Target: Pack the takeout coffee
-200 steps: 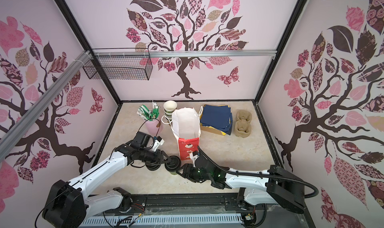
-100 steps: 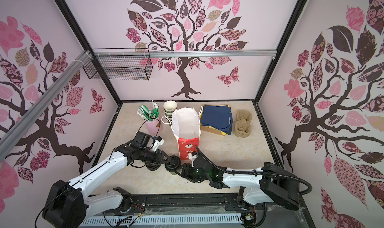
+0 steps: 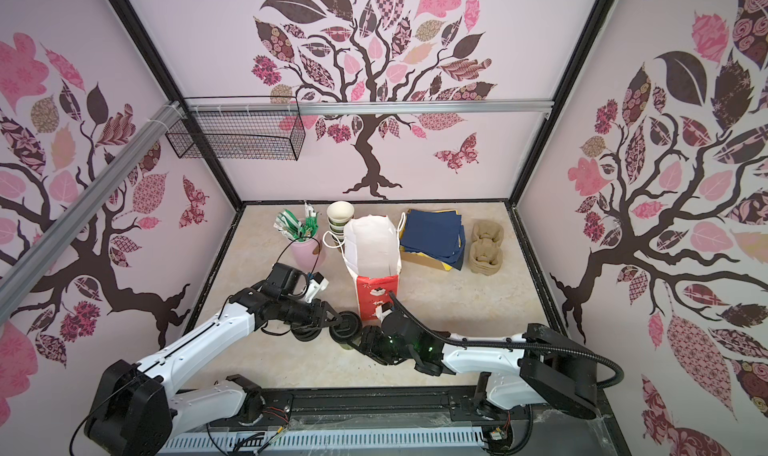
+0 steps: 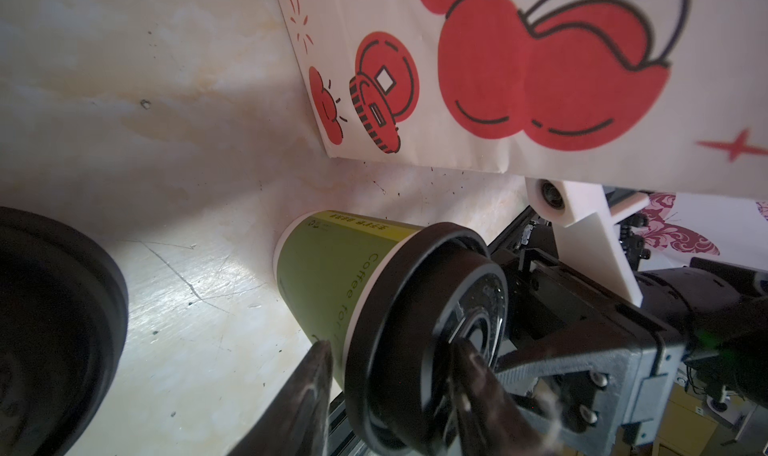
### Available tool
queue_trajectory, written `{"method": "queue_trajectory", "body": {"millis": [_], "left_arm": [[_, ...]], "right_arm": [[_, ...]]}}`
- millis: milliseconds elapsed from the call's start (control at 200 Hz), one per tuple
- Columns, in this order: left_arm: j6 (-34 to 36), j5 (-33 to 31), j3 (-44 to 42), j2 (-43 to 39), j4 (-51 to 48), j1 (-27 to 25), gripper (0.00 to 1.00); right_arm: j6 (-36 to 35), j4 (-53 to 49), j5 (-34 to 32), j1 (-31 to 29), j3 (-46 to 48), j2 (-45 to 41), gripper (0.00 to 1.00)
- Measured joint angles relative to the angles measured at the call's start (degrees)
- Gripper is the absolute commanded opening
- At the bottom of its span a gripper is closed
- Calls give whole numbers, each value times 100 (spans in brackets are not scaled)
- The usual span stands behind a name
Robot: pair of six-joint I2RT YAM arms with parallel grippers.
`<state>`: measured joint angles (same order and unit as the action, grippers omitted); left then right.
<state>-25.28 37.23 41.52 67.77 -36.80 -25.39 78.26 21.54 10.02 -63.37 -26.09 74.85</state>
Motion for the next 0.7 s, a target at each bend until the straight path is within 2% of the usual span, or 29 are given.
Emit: {"method": "queue_trajectory", "body": {"millis": [165, 365, 530, 700], "left_arm": [[0, -2, 4, 0, -4, 0, 49], [0, -7, 4, -2, -7, -2, 49], [0, -7, 4, -2, -7, -4, 49], [2, -7, 4, -2, -7, -4, 48]], "right_arm": [[-55, -212, 4, 0, -116, -44, 62], [-313, -1207, -229, 7, -278, -564, 62], [-61, -1735, -640, 7, -278, -1093, 48], [509, -1694, -1145, 7, -188, -1196, 40]]}}
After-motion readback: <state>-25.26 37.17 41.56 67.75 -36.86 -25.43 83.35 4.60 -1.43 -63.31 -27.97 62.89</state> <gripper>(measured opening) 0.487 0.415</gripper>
